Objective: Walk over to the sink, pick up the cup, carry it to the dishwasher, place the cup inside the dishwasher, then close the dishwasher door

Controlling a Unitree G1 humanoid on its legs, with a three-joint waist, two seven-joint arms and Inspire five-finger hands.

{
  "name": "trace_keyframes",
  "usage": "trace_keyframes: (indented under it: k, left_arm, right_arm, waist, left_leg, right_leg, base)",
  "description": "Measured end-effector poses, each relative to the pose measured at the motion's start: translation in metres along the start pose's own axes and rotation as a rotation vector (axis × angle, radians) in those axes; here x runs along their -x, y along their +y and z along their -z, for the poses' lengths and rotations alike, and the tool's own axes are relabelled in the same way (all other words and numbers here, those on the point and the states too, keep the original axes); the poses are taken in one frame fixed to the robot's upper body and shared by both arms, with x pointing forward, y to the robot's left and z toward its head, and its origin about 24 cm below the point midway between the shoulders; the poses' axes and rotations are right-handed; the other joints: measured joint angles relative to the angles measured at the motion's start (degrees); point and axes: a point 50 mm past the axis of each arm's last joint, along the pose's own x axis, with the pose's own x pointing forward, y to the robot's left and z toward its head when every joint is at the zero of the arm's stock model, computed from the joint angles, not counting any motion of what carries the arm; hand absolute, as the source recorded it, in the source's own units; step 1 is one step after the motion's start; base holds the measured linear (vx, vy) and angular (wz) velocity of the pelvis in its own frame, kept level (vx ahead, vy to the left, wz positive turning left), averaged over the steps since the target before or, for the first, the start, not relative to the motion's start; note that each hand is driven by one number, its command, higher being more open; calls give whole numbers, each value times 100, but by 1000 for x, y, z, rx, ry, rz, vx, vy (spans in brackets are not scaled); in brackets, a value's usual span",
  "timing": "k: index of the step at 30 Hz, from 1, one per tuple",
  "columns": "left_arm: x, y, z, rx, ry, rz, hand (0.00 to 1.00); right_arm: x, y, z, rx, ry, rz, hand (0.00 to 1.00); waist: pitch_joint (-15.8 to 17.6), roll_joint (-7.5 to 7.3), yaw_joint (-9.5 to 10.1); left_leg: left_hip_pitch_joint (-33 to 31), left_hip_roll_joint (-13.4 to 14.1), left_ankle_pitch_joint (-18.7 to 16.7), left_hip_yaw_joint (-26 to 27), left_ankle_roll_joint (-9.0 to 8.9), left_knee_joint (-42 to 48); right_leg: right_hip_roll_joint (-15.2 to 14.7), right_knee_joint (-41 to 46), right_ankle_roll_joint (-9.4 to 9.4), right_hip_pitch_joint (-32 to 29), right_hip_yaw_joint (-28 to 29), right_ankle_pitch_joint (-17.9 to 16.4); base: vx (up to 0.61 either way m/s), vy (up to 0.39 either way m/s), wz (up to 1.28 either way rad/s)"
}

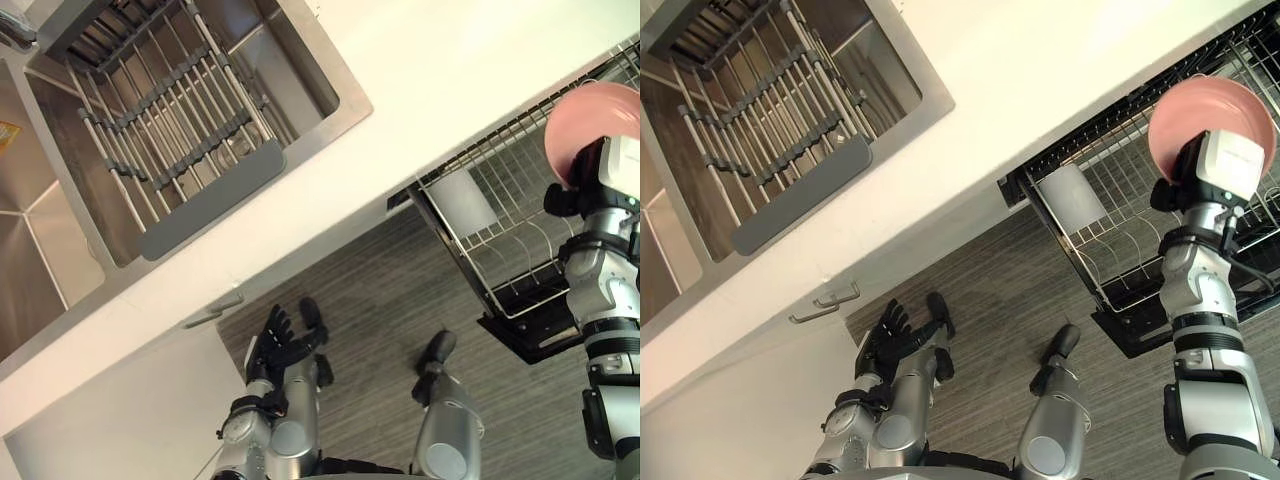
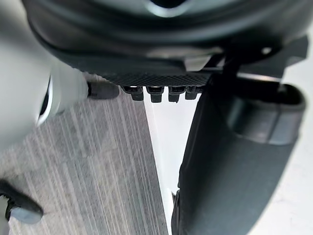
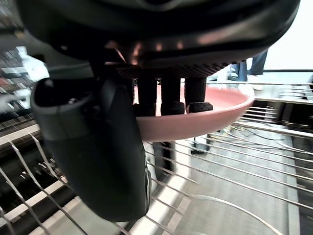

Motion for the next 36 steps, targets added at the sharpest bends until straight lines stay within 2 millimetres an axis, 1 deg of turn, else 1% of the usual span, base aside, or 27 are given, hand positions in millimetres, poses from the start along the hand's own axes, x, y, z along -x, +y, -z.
trace_keyframes:
  k: [2,3,4,5,6,7,10,11,13,16,19,21,24,25,33,36]
  left_arm:
    - [0,2,0,-2,-1,-4,100]
    - [0,6,-3,-6,-9,-13,100]
    - [0,11,-7,-20,-20,-22,100]
    - [-2,12,-9,-14,-28,-28,100]
    - [-2,12,-9,-8,-33,-34,100]
    - [-1,12,-8,-9,-29,-31,100]
    - [-2,6,-7,-5,-30,-9,100]
    - [-2,6,-7,-4,-30,-9,100]
    - [-2,6,-7,-5,-30,-12,100]
    - [-1,8,-7,-6,-32,-18,100]
    - [1,11,-6,-10,-29,-27,100]
    - [4,15,-3,-11,-15,-39,100]
    - [8,17,1,-11,-1,-49,100]
    - [8,17,2,-11,2,-51,100]
    - [11,22,4,-14,6,-69,100]
    - [12,22,5,-15,10,-71,100]
  right_arm:
    - [2,3,0,-9,14,-8,0]
    - [4,7,-4,-24,4,-14,0]
    - [6,9,-7,-34,-8,-18,0]
    - [5,8,-10,-43,-15,-15,0]
    - [4,9,-16,-65,-25,-15,0]
    - [7,13,-17,-68,-29,-27,0]
    - [23,19,-4,-40,-28,-42,0]
    - [25,19,-4,-43,-28,-40,0]
    - [32,20,-7,-70,-48,-43,0]
    - [36,25,-17,-93,-89,-65,0]
    - [47,36,-28,-123,-137,-135,0]
    - [57,44,-36,-125,-189,-189,0]
    - [68,53,-38,-130,-203,-251,0]
    - [69,54,-38,-129,-204,-261,100]
    - [71,58,-38,-139,-163,-273,100]
    - [70,56,-37,-159,-151,-238,100]
  waist:
    - [-3,1,29]
    - [-11,-59,42]
    - [-22,-189,37]
    - [-21,-210,43]
    - [-22,-189,32]
    - [-21,-190,3]
    - [-15,-214,-55]
    - [-14,-217,-71]
    - [-14,-227,-105]
    - [-12,-232,-135]
    - [-17,-328,-127]
    - [-28,-409,-144]
    - [-33,-450,-162]
    - [-34,-451,-162]
    - [-49,-486,-185]
    - [-49,-487,-227]
  left_leg:
    - [77,41,0,-4,0,9]
    - [100,68,1,-25,-2,18]
    - [104,-28,1,-27,-2,28]
    - [94,-70,-6,-29,-12,7]
    - [86,-17,7,-16,-29,6]
    - [119,4,7,-11,-29,6]
    - [249,-43,7,-16,-31,-66]
    - [270,-61,8,-15,-31,-85]
    - [361,-143,8,16,-36,-167]
    - [416,-179,14,16,-78,-221]
    - [509,-221,51,12,-129,-281]
    - [595,-284,104,6,-142,-382]
    - [654,-349,128,-38,-124,-420]
    - [665,-360,129,-43,-123,-425]
    - [742,-442,175,-87,-94,-506]
    - [813,-445,177,-112,-93,-507]
  right_leg:
    - [-114,512,-16,-198,20,-16]
    - [-140,526,-26,-336,70,-174]
    - [-147,212,-33,-274,53,-193]
    - [-133,117,-66,-210,-7,-292]
    - [-76,116,-72,-247,19,-294]
    - [-56,131,-72,-229,33,-294]
    - [-108,196,-72,-136,29,-295]
    - [-126,213,-72,-136,37,-295]
    - [-195,236,-71,-125,53,-296]
    - [-228,258,-56,-119,74,-288]
    - [-285,340,-33,-106,109,-290]
    - [-341,394,-13,-94,128,-289]
    - [-409,412,9,-21,95,-277]
    - [-420,412,15,-5,92,-274]
    - [-495,395,56,99,36,-249]
    - [-498,374,62,210,0,-245]
  base:
    - [21,7,0]
    - [-42,-51,3]
    - [-74,-104,7]
    - [-70,-97,0]
    - [-54,-83,-12]
    - [-35,-38,-14]
    - [-8,17,4]
    - [-25,41,1]
    - [-47,38,-3]
    - [-75,30,-2]
    - [-98,25,-1]
    - [-63,17,1]
    - [-39,9,8]
    - [-16,2,7]
    - [-5,-5,4]
    - [-1,-14,3]
